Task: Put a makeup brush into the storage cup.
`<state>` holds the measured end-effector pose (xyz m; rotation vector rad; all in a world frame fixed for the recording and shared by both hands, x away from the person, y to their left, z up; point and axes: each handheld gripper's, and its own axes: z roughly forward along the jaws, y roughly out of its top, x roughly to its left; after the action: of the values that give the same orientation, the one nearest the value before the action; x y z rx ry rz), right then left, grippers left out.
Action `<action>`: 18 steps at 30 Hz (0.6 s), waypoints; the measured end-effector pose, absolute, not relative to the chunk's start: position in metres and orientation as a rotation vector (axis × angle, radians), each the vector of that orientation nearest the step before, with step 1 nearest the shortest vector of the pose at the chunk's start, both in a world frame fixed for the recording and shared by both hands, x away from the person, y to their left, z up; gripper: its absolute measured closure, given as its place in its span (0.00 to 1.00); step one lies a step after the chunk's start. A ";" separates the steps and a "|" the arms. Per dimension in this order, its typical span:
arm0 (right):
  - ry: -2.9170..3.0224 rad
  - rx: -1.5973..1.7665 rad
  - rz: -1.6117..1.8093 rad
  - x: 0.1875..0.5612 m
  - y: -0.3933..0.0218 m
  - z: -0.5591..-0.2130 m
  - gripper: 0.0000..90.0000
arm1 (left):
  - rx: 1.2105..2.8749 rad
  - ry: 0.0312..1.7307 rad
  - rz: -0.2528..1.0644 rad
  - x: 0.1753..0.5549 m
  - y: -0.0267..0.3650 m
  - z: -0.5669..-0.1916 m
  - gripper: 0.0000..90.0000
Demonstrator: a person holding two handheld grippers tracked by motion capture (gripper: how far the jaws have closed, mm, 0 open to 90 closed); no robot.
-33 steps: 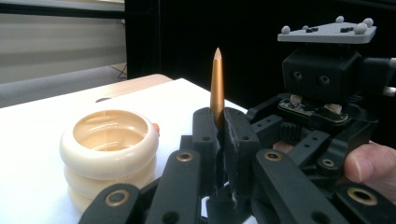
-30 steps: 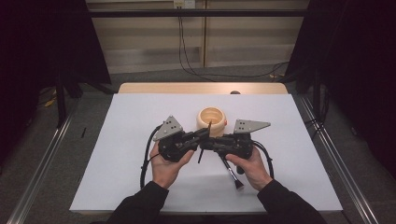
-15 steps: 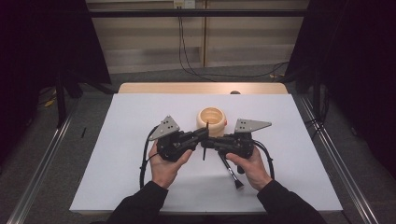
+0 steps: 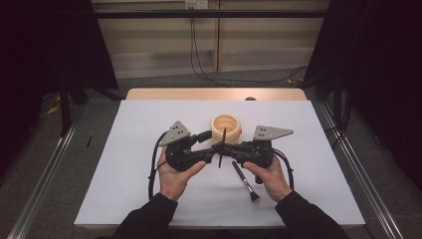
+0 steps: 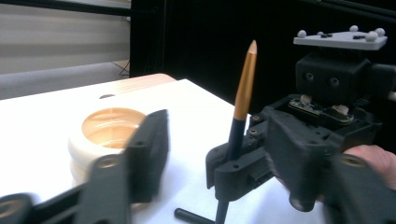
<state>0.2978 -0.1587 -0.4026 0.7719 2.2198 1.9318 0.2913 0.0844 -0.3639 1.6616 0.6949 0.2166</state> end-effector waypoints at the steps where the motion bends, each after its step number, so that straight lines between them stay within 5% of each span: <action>1: 2.222 0.766 1.925 0.298 -0.159 -0.403 0.93 | 1.658 0.699 0.235 0.291 0.085 -0.363 0.35; 11: 2.209 0.774 1.902 0.299 -0.162 -0.403 0.93 | 1.642 0.640 0.446 0.295 0.090 -0.362 0.06; 18: 2.203 0.776 1.883 0.300 -0.164 -0.404 0.93 | 1.639 0.636 0.475 0.293 0.092 -0.369 0.03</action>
<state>0.2997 -0.1637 -0.4038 0.7762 2.2034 1.8831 0.2933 0.0924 -0.3689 1.6386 0.6356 0.4752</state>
